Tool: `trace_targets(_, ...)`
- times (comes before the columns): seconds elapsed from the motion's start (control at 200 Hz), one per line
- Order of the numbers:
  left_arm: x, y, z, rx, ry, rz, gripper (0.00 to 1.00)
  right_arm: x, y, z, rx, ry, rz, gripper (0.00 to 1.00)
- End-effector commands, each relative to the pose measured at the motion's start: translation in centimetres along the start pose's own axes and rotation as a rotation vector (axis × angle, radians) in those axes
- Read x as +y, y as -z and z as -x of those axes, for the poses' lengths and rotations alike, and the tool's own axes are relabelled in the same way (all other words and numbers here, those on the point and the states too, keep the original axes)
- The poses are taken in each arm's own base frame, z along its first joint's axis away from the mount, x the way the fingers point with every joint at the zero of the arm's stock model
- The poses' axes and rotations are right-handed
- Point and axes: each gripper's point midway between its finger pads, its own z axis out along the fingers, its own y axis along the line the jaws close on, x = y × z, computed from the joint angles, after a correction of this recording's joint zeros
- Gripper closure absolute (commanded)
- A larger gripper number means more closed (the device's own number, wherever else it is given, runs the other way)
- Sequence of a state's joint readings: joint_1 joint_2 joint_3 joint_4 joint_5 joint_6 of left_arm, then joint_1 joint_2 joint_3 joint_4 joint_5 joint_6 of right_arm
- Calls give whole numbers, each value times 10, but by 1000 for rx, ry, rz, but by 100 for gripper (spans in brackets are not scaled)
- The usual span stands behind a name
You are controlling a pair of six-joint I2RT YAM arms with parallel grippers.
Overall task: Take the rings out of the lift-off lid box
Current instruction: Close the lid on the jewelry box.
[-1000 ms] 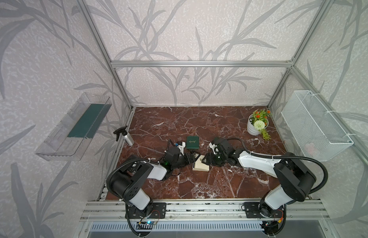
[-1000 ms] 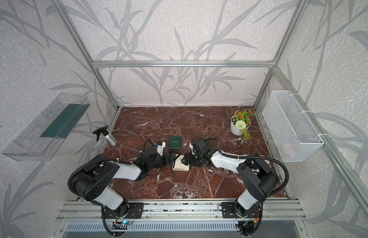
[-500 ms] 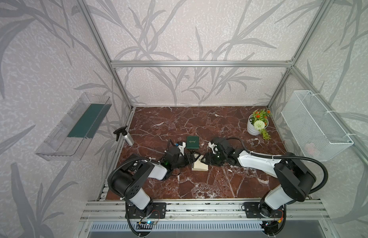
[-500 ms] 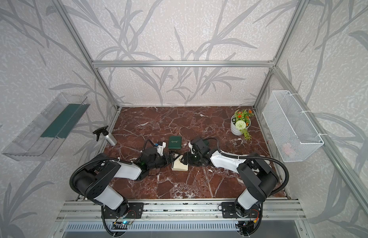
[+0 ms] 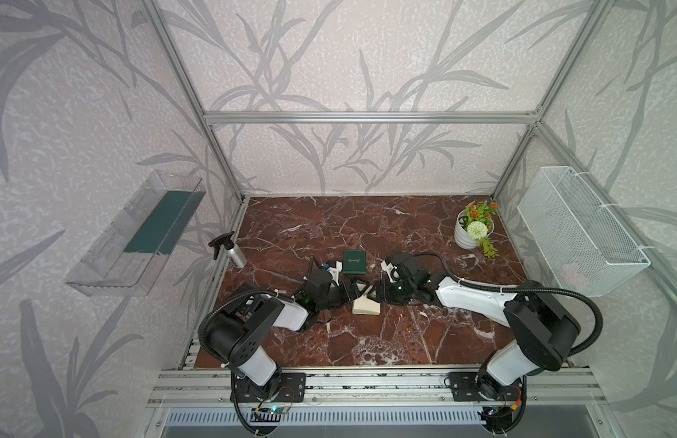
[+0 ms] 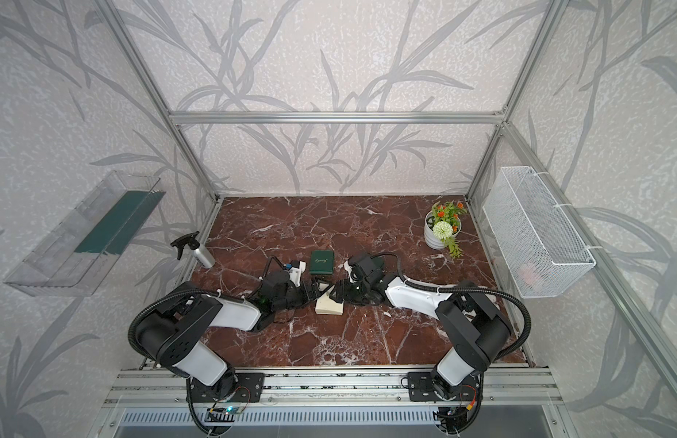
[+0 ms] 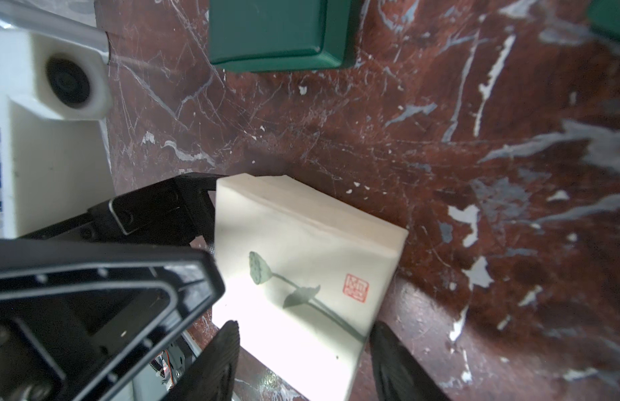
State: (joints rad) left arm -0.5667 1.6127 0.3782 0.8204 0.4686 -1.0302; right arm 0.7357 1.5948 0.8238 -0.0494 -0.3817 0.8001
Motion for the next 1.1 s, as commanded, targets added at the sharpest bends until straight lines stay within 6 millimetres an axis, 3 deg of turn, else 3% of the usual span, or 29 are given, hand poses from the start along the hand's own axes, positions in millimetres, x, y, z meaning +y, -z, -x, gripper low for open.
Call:
trace_targets(0.0, 3, -1, -5, 29, 24, 28, 7, 7, -1, 6, -13, 17, -2, 40)
trace_targets(0.21, 3, 6, -1, 14, -20, 69, 13, 4, -1, 4, -9, 66, -78, 39)
trace_targets(0.5, 6, 10, -2, 11, -28, 94, 14, 4, -9, 1, 2, 106, -143, 39)
trace_targets(0.77, 9, 8, -3, 15, -20, 96, 27, 9, -9, -1, 5, 136, -168, 37)
trace_targets(1.095, 11, 7, -4, 19, -16, 97, 25, 19, -10, -4, 12, 161, -163, 37)
